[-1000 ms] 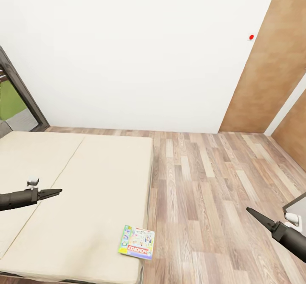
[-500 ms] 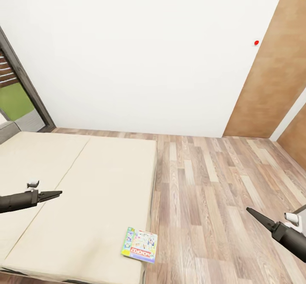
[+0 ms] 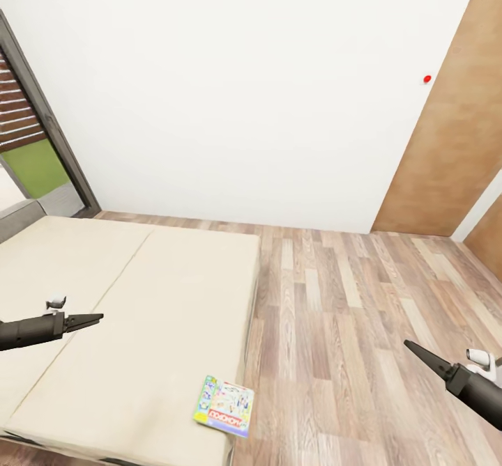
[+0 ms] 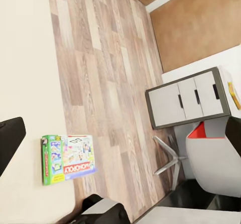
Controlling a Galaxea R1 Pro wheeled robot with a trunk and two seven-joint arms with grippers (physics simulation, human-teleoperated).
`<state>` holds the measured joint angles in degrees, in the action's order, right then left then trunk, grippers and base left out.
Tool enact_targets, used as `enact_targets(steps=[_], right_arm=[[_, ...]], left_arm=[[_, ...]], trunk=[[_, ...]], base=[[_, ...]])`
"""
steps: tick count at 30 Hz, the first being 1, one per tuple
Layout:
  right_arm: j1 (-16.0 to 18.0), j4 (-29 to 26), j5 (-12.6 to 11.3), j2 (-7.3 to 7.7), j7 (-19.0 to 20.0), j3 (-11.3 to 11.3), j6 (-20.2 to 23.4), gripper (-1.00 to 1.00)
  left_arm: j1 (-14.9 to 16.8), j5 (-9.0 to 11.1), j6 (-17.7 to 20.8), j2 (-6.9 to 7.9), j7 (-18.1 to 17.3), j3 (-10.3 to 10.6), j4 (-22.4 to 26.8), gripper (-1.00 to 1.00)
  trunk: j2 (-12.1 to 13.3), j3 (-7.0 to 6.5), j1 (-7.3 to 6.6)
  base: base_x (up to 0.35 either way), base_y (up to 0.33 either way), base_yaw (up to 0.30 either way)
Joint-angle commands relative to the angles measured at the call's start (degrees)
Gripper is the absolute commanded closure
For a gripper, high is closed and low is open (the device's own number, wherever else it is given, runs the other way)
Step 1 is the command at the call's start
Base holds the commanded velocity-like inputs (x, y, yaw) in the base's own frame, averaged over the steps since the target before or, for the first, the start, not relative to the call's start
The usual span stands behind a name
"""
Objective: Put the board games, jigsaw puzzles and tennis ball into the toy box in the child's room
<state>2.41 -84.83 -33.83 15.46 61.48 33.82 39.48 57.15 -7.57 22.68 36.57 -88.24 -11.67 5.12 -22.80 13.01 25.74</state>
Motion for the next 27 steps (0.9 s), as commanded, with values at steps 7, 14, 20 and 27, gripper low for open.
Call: enact_targets(steps=[7, 14, 20, 27], right_arm=[[0.04, 0.02, -0.27, 0.01, 0.04, 0.02, 0.35, -1.00], [0.03, 0.02, -0.24, 0.01, -0.03, 0.02, 0.34, -1.00], [0.04, 0.02, -0.25, -0.06, -0.04, 0.02, 0.34, -1.00], [0.00, 0.02, -0.23, -0.09, 0.01, 0.02, 0.34, -1.00]], left_arm=[[0.07, -0.61, 0.61, -0.01, -0.34, -0.43, -0.02, -1.00], [0.06, -0.61, 0.60, -0.03, -0.32, -0.40, 0.00, -1.00], [0.03, -0.61, 0.58, -0.19, -0.35, -0.44, -0.02, -1.00], [0.02, -0.61, 0.55, -0.41, -0.33, -0.45, -0.02, -1.00]], trunk=[[-0.12, -0.54, 0.04], [-0.12, -1.19, 0.04], [-0.12, -1.75, 0.04], [-0.12, -2.40, 0.04]], base=[[0.000, -0.121, 0.089], [0.000, -0.020, 0.089], [0.000, -0.003, 0.091], [0.000, 0.000, 0.092]])
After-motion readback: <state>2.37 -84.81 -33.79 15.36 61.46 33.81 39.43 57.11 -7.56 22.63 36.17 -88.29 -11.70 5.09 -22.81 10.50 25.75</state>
